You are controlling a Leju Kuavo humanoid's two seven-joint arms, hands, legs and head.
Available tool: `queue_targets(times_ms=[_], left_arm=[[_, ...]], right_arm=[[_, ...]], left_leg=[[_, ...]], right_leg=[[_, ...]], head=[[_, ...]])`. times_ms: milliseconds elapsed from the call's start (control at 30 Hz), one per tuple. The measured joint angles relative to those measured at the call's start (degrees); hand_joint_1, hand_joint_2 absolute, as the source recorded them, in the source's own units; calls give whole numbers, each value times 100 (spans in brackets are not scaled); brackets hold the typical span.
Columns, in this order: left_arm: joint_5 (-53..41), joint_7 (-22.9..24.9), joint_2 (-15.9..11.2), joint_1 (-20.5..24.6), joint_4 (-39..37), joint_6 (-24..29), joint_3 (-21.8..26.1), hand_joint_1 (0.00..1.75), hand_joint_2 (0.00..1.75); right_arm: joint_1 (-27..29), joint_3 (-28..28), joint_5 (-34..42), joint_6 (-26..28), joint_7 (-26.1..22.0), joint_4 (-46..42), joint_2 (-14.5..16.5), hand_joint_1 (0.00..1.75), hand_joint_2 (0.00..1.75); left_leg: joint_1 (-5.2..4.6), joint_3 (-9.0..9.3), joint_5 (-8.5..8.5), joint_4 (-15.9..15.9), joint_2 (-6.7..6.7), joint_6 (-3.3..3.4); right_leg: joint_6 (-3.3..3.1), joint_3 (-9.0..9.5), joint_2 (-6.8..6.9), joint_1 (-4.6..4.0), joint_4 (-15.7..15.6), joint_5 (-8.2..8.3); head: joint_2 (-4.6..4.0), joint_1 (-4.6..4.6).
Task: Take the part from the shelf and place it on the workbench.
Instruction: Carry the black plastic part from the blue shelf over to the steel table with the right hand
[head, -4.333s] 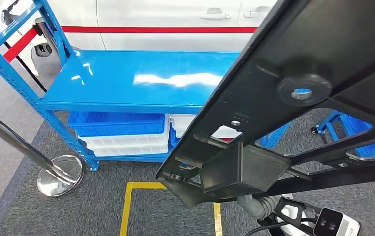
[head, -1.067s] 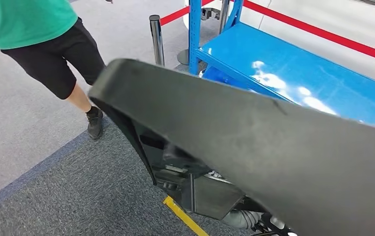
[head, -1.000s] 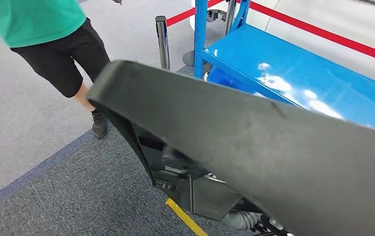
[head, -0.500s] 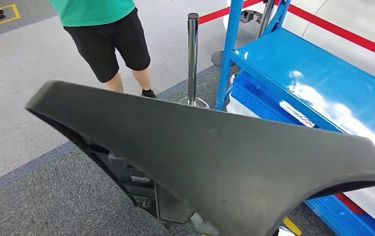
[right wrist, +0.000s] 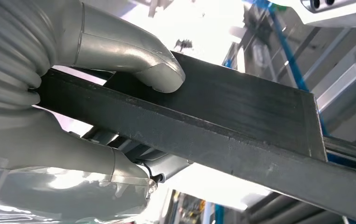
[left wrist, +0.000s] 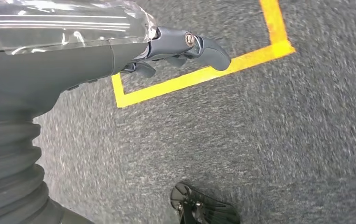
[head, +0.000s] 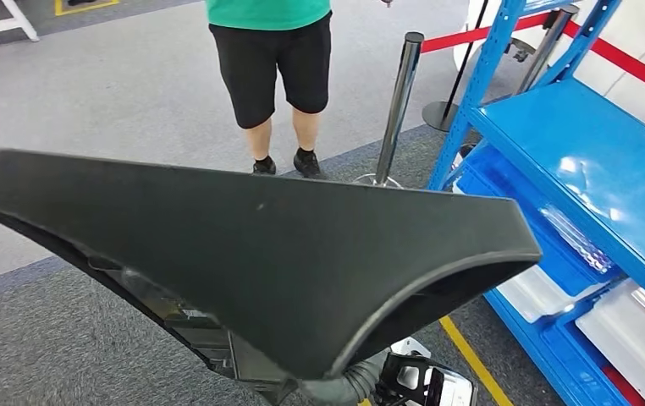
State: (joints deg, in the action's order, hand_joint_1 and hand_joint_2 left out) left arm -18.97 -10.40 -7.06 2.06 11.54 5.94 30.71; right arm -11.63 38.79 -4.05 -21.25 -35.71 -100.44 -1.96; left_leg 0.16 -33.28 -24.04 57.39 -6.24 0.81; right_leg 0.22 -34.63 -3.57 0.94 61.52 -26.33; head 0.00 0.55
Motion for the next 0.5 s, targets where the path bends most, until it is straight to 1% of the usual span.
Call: queue_targets(times_ms=[33, 67, 100, 133, 167, 200, 233, 267, 300, 333, 367, 400, 433, 467, 500], left_arm=[[0, 0, 12, 3, 0, -2, 15, 0, 175], [0, 1, 26, -3, 0, -6, 32, 0, 175], [-1, 1, 35, -17, 0, -10, 47, 0, 175], [-1, 2, 45, -37, 0, -12, 58, 0, 175], [-1, 1, 59, -55, 0, -10, 65, 0, 175], [-1, -1, 69, -60, 0, -4, 68, 0, 175], [4, -4, 75, -51, 0, 2, 70, 0, 175], [9, -7, 85, -37, 0, 7, 72, 0, 175], [14, -8, 98, -22, 0, 10, 73, 0, 175], [18, -9, 114, -17, 0, 11, 74, 0, 175], [17, -9, 133, -24, 0, 10, 74, 0, 175], [17, -9, 147, -36, 0, 7, 75, 0, 175], [17, -9, 155, -46, 0, 2, 78, 0, 175], [17, -9, 161, -48, 0, -3, 83, 0, 175], [17, -9, 165, -43, 0, -7, 89, 0, 175]], right_arm=[[-14, 1, 5, -4, 0, 19, 7, 168, 175], [-25, 3, 7, -9, 0, 37, 16, 168, 175], [-37, 4, 9, -17, 0, 56, 31, 168, 175], [-50, 7, 9, -25, 0, 76, 48, 168, 175], [-66, 11, 8, -35, 0, 97, 67, 168, 175], [-81, 17, 8, -49, 0, 118, 85, 168, 175], [-92, 23, 6, -58, 0, 139, 98, 168, 175], [-99, 31, 1, -65, 0, 165, 104, 168, 175], [-103, 39, -9, -68, 0, 193, 107, 168, 175], [-104, 49, -22, -67, 0, 225, 107, 168, 175], [-108, 61, -37, -64, 0, 256, 107, 168, 175], [-117, 74, -51, -60, 0, 283, 107, 168, 175], [-132, 86, -66, -52, 0, 308, 108, 168, 175], [-150, 97, -80, -38, 0, 330, 110, 168, 175], [-172, 109, -93, -17, 0, 352, 111, 168, 175]], left_leg=[[8, -30, -10, 20, -62, -29], [21, -64, -14, 31, -121, -66], [34, -90, -13, 28, -183, -108], [51, -101, -15, 30, -212, -142], [52, -122, -44, 79, -135, -172], [47, -186, -129, 226, 16, -199], [48, -310, -273, 498, 213, -223], [51, -506, -460, 880, 408, -252], [67, -721, -633, 1285, 514, -280], [85, -887, -728, 1588, 562, -301], [100, -956, -719, 1700, 583, -317], [111, -887, -593, 1557, 603, -327], [117, -699, -391, 1197, 652, -328], [110, -466, -207, 746, 770, -310], [93, -261, -65, 365, 878, -275]], right_leg=[[-6, 75, -97, 2, -204, 58], [-13, 95, -139, -2, -280, 53], [-22, 97, -73, -10, -301, 56], [-52, 116, -4, -10, -325, 62], [-88, 146, 64, -5, -355, 67], [-121, 180, 147, 3, -384, 68], [-148, 211, 236, 4, -405, 61], [-165, 232, 327, -9, -410, 44], [-171, 243, 422, -19, -409, 28], [-170, 252, 513, -27, -408, 11], [-163, 262, 596, -30, -407, -4], [-153, 279, 671, -31, -405, -20], [-139, 303, 744, -30, -404, -39], [-119, 333, 812, -35, -403, -61], [-93, 360, 874, -47, -403, -84]], head=[[0, 1], [0, 1], [0, 1], [0, 1], [0, 1], [0, 2], [0, 2], [0, 3], [0, 3], [0, 3], [0, 3], [0, 3], [0, 3], [0, 3], [0, 2]])
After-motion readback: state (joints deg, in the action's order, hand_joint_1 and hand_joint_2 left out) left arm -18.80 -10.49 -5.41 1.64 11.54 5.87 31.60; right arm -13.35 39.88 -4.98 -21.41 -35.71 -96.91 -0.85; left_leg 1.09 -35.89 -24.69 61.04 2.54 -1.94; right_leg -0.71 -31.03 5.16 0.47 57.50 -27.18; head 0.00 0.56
